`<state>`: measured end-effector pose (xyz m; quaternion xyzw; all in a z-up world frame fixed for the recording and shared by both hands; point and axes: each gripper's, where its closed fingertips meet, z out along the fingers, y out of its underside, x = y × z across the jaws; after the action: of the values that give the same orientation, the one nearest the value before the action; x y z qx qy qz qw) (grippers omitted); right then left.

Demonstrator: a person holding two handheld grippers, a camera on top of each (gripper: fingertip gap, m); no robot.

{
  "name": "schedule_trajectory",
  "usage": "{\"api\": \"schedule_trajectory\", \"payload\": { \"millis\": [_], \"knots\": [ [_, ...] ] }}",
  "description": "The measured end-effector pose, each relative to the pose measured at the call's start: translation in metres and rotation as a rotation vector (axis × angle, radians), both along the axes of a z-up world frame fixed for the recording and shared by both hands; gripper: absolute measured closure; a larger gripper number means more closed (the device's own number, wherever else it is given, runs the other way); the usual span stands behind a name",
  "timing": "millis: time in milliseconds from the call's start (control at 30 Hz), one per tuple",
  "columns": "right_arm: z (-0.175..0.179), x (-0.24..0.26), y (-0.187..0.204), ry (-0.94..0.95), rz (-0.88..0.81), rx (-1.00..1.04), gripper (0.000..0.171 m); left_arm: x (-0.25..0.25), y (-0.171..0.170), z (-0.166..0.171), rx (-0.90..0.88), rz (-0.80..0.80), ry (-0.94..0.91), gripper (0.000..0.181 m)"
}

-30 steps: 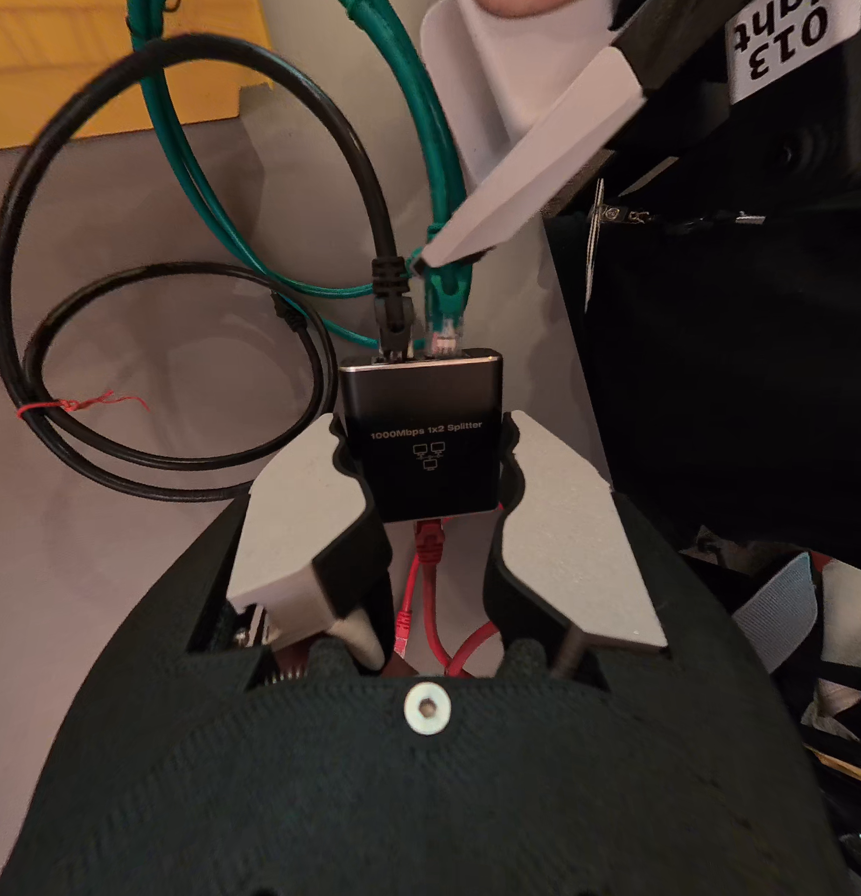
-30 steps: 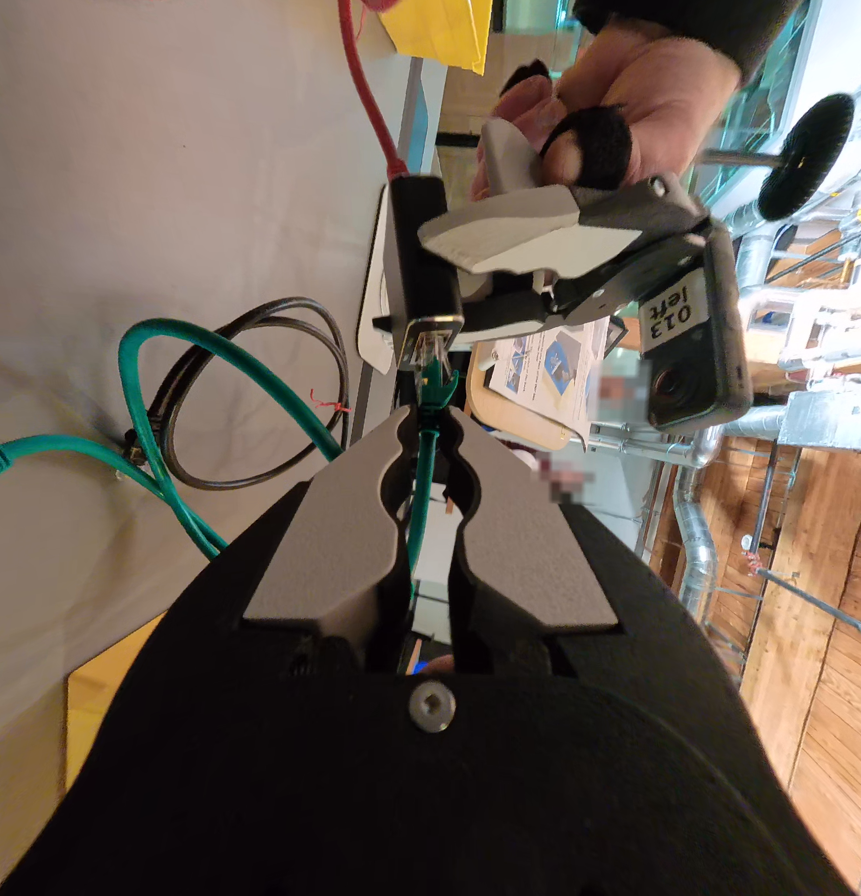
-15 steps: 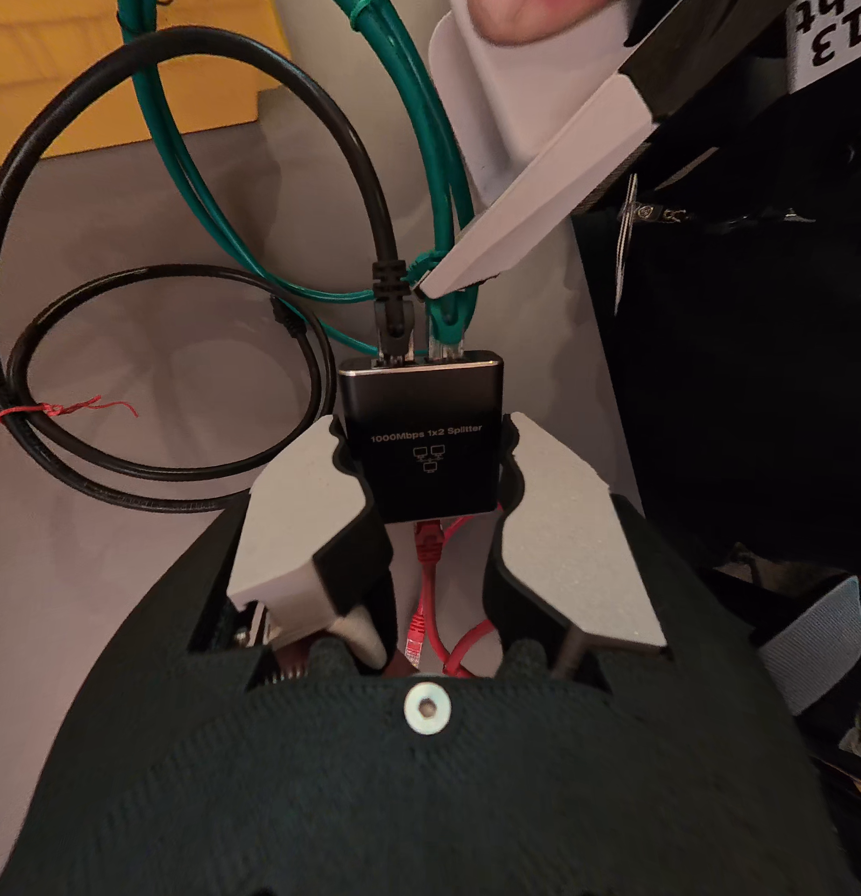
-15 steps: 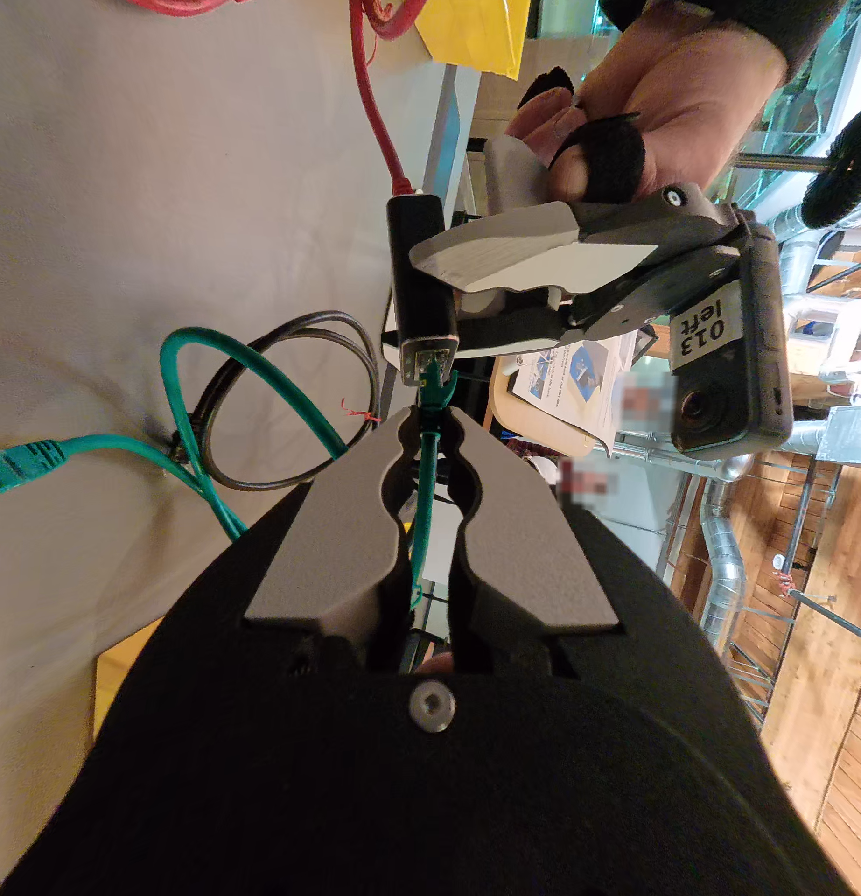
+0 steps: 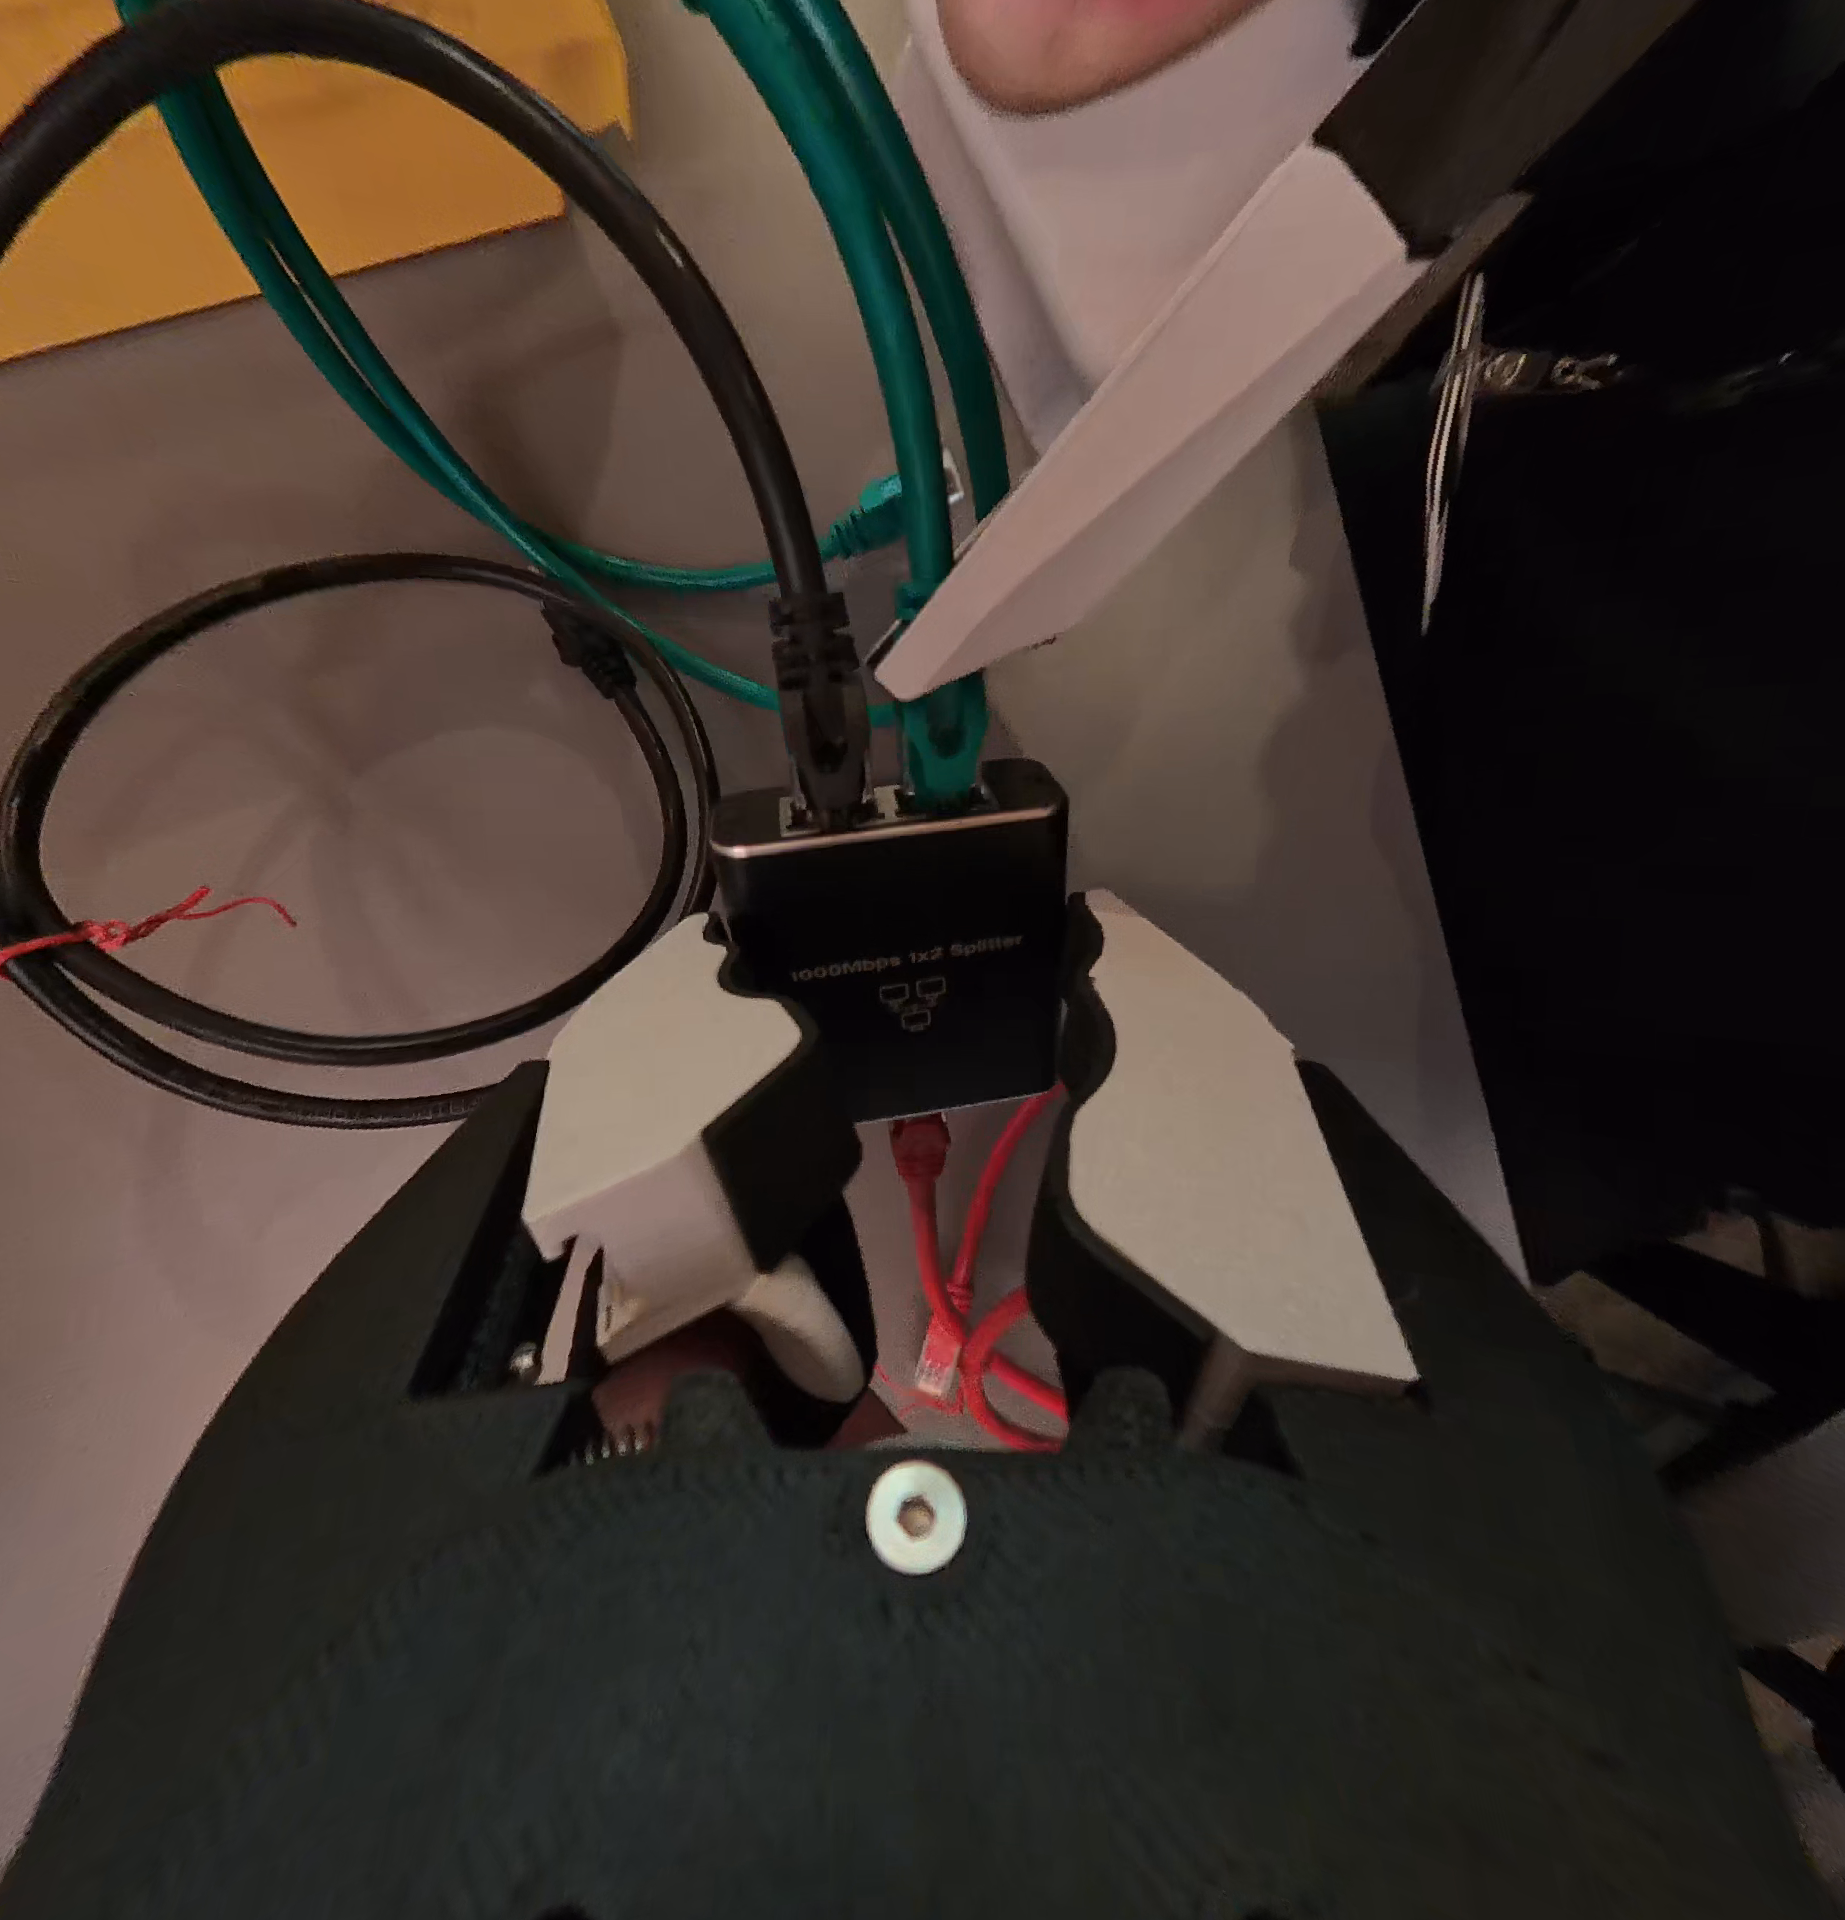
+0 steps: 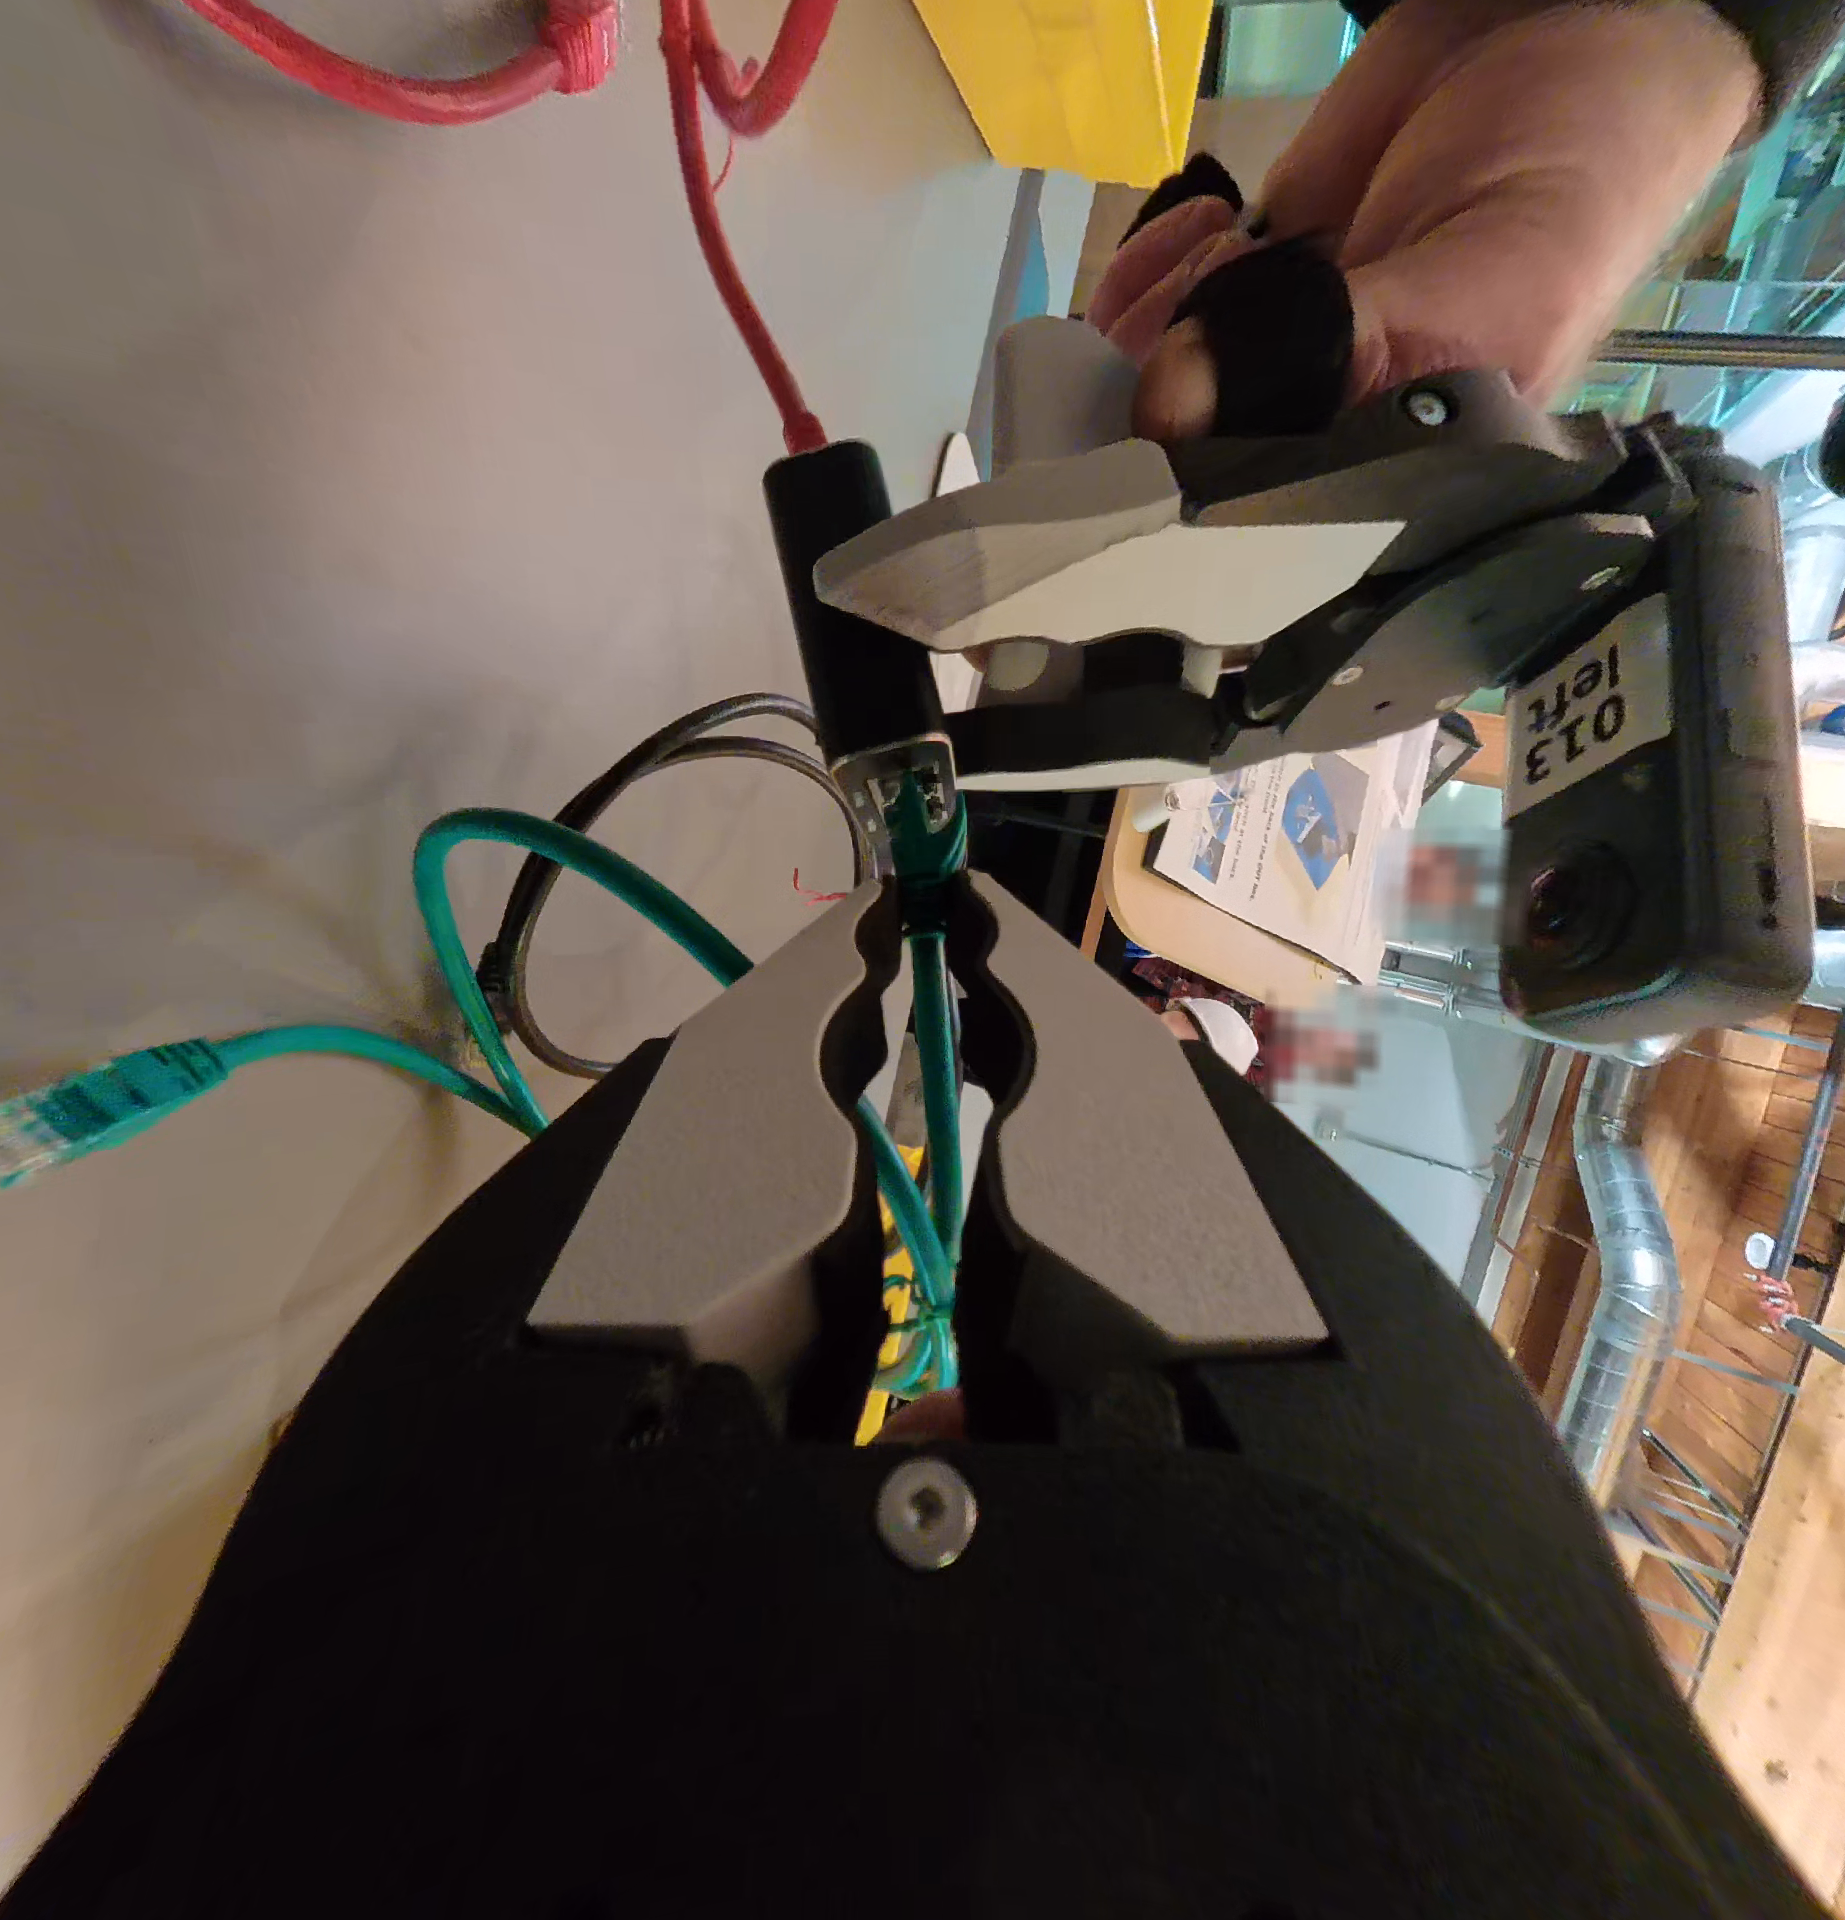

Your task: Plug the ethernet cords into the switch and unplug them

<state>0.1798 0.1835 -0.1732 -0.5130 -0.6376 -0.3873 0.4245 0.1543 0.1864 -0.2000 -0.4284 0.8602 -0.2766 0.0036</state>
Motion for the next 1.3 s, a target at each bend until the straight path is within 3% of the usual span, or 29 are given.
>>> {"api": "schedule_trajectory", "payload": {
  "millis": [33,733,1067,1167,1300],
  "knots": [
    [-0.002,-0.002,0.0,-0.004,0.002,-0.004,0.167,-0.001,0.0,-0.004,0.008,-0.001,0.005,0.133],
    [-0.018,-0.003,0.007,-0.005,-0.008,-0.071,0.165,0.002,0.005,-0.024,0.071,0.007,-0.058,0.131],
    [0.004,0.013,0.005,0.065,-0.053,-0.012,0.165,0.014,0.022,0.022,0.127,0.133,-0.364,0.117],
    [0.004,0.011,0.004,0.069,-0.057,-0.014,0.165,0.009,0.026,0.035,0.161,0.164,-0.451,0.124],
    [0.002,0.004,0.001,0.073,-0.052,-0.028,0.165,0.004,0.028,0.052,0.082,0.239,-0.536,0.125]
  ]
}}
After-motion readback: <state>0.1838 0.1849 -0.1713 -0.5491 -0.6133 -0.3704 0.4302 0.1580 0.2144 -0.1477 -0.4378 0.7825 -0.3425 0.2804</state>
